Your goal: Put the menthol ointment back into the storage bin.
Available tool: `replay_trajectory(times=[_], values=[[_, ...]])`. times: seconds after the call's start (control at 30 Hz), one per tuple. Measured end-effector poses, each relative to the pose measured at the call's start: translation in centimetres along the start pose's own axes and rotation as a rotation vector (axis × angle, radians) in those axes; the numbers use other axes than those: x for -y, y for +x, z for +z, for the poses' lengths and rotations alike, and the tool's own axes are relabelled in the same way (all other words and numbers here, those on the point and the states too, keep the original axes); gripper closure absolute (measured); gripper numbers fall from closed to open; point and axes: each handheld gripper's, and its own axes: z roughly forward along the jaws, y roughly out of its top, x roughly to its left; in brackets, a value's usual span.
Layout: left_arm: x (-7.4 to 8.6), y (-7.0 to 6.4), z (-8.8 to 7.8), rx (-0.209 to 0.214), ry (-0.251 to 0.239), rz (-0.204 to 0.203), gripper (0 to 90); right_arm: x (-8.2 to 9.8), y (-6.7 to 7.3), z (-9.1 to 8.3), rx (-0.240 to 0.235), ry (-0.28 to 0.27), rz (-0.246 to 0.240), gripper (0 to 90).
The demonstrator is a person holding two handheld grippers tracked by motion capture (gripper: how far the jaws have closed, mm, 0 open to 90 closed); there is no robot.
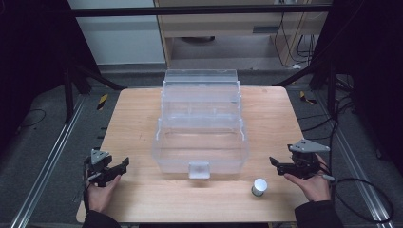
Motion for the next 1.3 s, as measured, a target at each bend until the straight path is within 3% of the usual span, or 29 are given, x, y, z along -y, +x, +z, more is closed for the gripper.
replay_trajectory(times=[0.13, 0.33, 0.43, 0.6, 0.7, 0.93, 1.07, 1.3], values=[[0.0, 0.0, 0.1, 0.0, 0.003, 0.004, 28.7, -1.6, 0.3, -0.5, -0.002, 0.006, -0.062, 17.5], [0.0, 0.0, 0.1, 0.001, 0.009, 0.011, 28.7, -3.0, 0.7, -0.7, -0.049, 0.048, -0.113, 17.0], [0.0, 0.0, 0.1, 0.002, 0.009, 0.012, 28.7, -4.0, 1.0, -1.0, -0.084, 0.08, -0.164, 17.1], [0.0, 0.0, 0.1, 0.004, 0.011, 0.015, 28.7, -5.1, 1.2, -1.4, -0.109, 0.11, -0.192, 17.1], [0.0, -0.1, 0.3, 0.006, 0.02, 0.024, 28.7, -6.0, 1.6, -1.8, -0.15, 0.123, -0.248, 17.1], [0.0, -0.2, 0.3, 0.005, 0.023, 0.03, 28.7, -6.8, 2.2, -1.9, -0.206, 0.162, -0.314, 17.1], [0.0, -0.2, 0.4, 0.006, 0.03, 0.035, 28.7, -7.2, 2.7, -1.6, -0.239, 0.223, -0.37, 17.1], [0.0, -0.2, 0.4, 0.009, 0.031, 0.039, 28.8, -7.4, 3.5, -1.2, -0.278, 0.284, -0.438, 17.5]])
